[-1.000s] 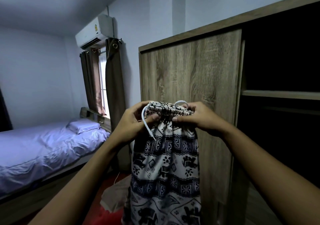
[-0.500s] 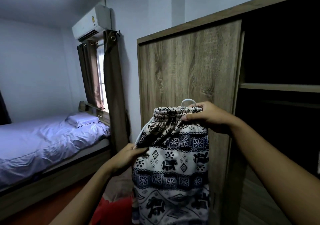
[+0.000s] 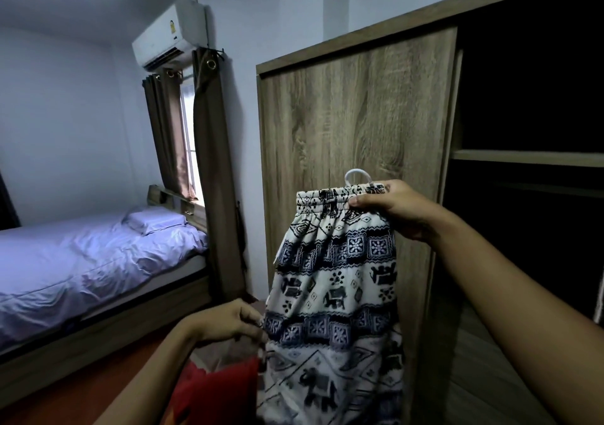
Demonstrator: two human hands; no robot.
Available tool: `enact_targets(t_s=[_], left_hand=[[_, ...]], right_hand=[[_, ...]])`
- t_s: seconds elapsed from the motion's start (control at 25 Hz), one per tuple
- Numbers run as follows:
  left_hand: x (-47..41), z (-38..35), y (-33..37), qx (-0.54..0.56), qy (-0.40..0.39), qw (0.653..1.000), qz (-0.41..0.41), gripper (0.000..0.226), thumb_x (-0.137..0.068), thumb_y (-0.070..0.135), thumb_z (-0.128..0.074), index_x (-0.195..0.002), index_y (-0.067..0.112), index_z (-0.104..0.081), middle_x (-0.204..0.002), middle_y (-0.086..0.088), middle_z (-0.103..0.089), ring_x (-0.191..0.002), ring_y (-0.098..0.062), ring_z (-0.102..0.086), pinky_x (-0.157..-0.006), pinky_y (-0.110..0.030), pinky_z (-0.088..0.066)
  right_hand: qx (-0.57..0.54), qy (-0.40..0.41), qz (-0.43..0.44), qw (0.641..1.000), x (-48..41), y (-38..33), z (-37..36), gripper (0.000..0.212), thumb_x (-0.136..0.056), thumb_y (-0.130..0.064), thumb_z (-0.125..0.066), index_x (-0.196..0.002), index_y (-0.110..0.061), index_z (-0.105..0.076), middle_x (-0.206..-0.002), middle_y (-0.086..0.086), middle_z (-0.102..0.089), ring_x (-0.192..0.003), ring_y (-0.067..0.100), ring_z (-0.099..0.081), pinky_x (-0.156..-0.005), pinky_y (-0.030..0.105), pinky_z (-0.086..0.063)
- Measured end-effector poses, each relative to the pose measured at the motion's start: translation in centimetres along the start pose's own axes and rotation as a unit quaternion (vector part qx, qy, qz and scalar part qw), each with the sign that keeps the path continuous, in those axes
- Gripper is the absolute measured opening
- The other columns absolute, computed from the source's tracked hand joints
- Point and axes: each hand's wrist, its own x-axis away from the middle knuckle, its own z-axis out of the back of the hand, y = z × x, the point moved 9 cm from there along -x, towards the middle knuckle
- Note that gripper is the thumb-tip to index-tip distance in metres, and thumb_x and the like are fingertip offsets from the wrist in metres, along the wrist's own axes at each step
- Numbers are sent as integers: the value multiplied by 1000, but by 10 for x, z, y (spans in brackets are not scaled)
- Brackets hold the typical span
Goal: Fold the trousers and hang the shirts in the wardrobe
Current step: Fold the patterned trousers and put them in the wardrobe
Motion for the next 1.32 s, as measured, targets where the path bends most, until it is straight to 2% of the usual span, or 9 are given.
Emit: enact_targets(t_s=[0.12,0.4,0.64,0.8,0.88,0.96,1.04,1.24,1.32], left_hand=[[2,16,-8,148,99,984,-12,19,-81,19,-72,-86,1,-75,-88,-7,-71,-83,-15,-62,-76,-22,-49],[0,37,2,421,265,867,-35,40,-87,5,-39,-109,-7,-69,-108,-28,-71,-86,-33,-72,-88,-40,-51],[8,53,14,431,327,841,-23,29,-94,13,-46,-87,3,-73,-85,-18,-75,-70,-27,-72,-71,-35,-53],[1,82,22,453,363,813,-40,26,-94,22,-52,-99,4,-69,-105,-26,-68,-88,-33,-67,-78,-41,-55],[-2,78,21,449,365,815,-31,29,-95,24,-51,-101,4,-71,-106,-24,-71,-89,-33,-67,-81,-41,-54],[-5,61,15,457,344,820,-14,32,-97,26,-51,-104,2,-72,-97,-20,-75,-83,-32,-70,-79,-39,-55],[-8,46,8,449,321,834,0,37,-97,32,-56,-108,1,-72,-100,-21,-75,-90,-33,-71,-88,-43,-54],[-2,42,20,385,264,881,-73,34,-90,26,-66,-113,1,-70,-112,-28,-70,-101,-38,-67,-94,-51,-52],[6,44,29,357,265,892,-83,15,-92,15,-65,-93,3,-74,-86,-18,-73,-71,-23,-70,-68,-32,-59]], right_hand=[[-31,27,12,999,-3,4,9,39,-71,-11,-82,-105,5,-69,-93,11,-77,-83,15,-70,-80,24,-49],[-46,21,3,999,-7,4,11,34,-78,-8,-78,-110,-9,-67,-77,-1,-71,-57,4,-57,-43,15,-36],[-149,26,44,987,-18,4,14,41,-76,-10,-77,-116,-4,-67,-102,12,-74,-92,22,-68,-83,32,-55],[-298,70,-38,951,-9,83,9,51,-94,-63,-44,-111,-18,-61,-83,3,-70,-68,12,-71,-73,31,-59],[-330,-35,-163,929,16,157,-29,88,-83,-81,-38,-132,-9,-56,-116,22,-67,-104,32,-69,-96,50,-52],[-319,-121,-216,915,40,187,-56,88,-81,-71,-59,-135,-1,-55,-136,27,-56,-128,40,-54,-110,56,-38],[-273,-130,-205,931,40,184,-54,70,-72,-38,-85,-124,4,-64,-126,26,-64,-111,33,-66,-99,43,-53],[-194,-110,-177,959,30,159,-31,45,-80,6,-69,-125,6,-60,-114,25,-69,-98,31,-71,-81,36,-61],[-158,-73,-185,967,23,151,-14,45,-75,8,-71,-118,7,-60,-109,24,-70,-94,31,-72,-76,36,-62]])
